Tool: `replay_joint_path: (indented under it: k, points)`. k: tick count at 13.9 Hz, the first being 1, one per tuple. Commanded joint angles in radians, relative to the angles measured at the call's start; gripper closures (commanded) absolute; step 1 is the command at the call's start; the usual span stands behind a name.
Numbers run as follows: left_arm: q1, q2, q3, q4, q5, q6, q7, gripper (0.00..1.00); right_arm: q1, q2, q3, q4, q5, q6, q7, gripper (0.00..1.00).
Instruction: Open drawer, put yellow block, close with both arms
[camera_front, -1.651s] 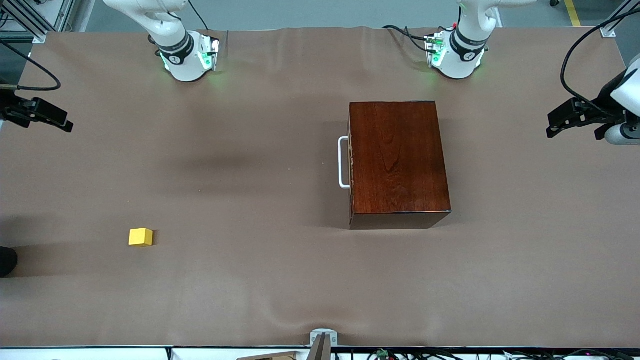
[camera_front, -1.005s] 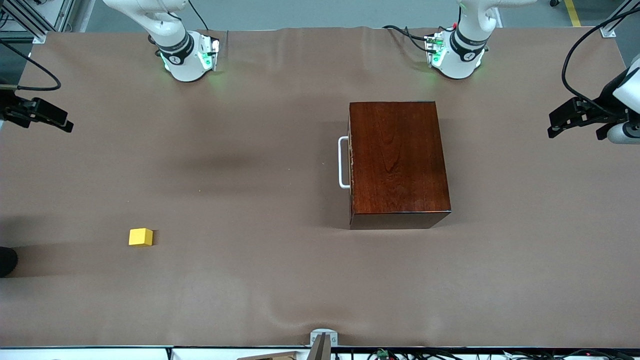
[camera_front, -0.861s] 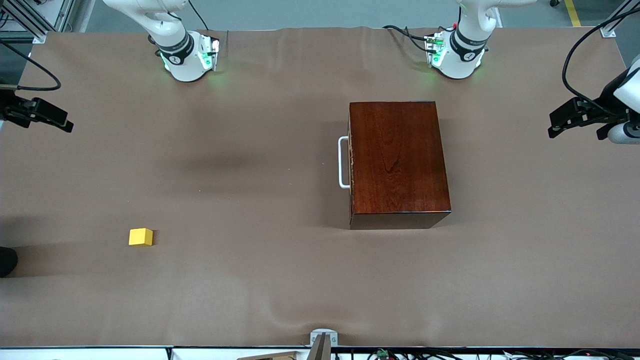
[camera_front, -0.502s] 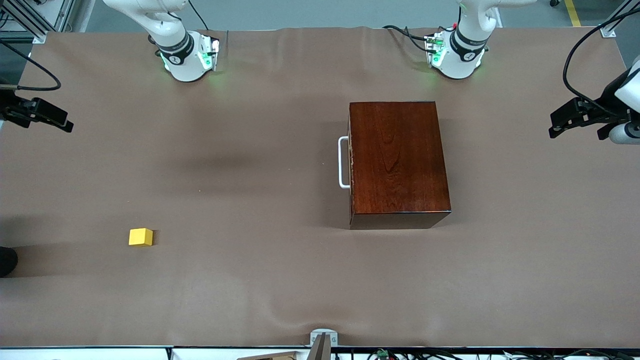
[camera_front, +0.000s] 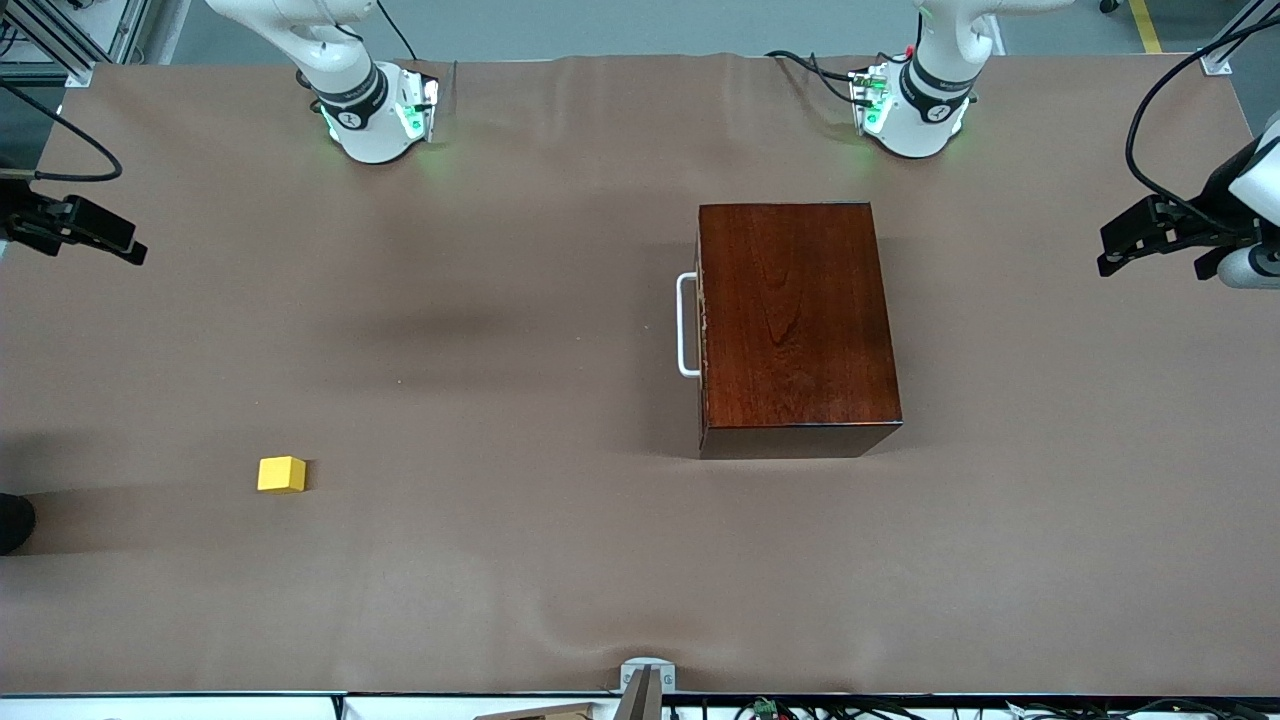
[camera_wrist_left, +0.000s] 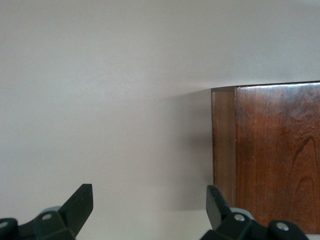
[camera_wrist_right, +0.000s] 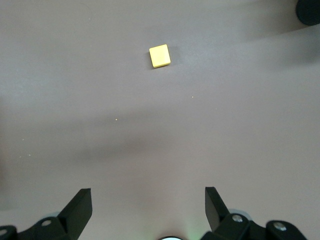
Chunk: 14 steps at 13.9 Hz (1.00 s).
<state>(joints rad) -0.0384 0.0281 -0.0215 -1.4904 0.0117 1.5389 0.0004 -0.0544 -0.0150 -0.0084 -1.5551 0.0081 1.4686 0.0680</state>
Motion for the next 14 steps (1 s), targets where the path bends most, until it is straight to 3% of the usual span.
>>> replay_joint_path:
  k: [1, 6, 9, 14]
  points:
    - [0.003, -0.004, -0.003, 0.001, 0.008, 0.003, -0.005, 0.0, 0.002, 0.004, 0.002, 0.012, -0.01, -0.002, 0.004, 0.0]
    - [-0.014, 0.001, -0.005, 0.001, 0.001, 0.004, -0.008, 0.0, 0.002, 0.013, 0.002, 0.012, -0.013, -0.002, 0.004, 0.0]
    - [-0.021, 0.004, -0.04, 0.001, -0.001, 0.004, -0.011, 0.0, 0.001, 0.023, 0.001, 0.021, -0.013, -0.001, 0.004, 0.0]
    - [-0.023, 0.047, -0.194, -0.001, -0.026, 0.038, -0.316, 0.0, 0.001, 0.043, 0.002, 0.029, -0.007, 0.036, 0.004, 0.0]
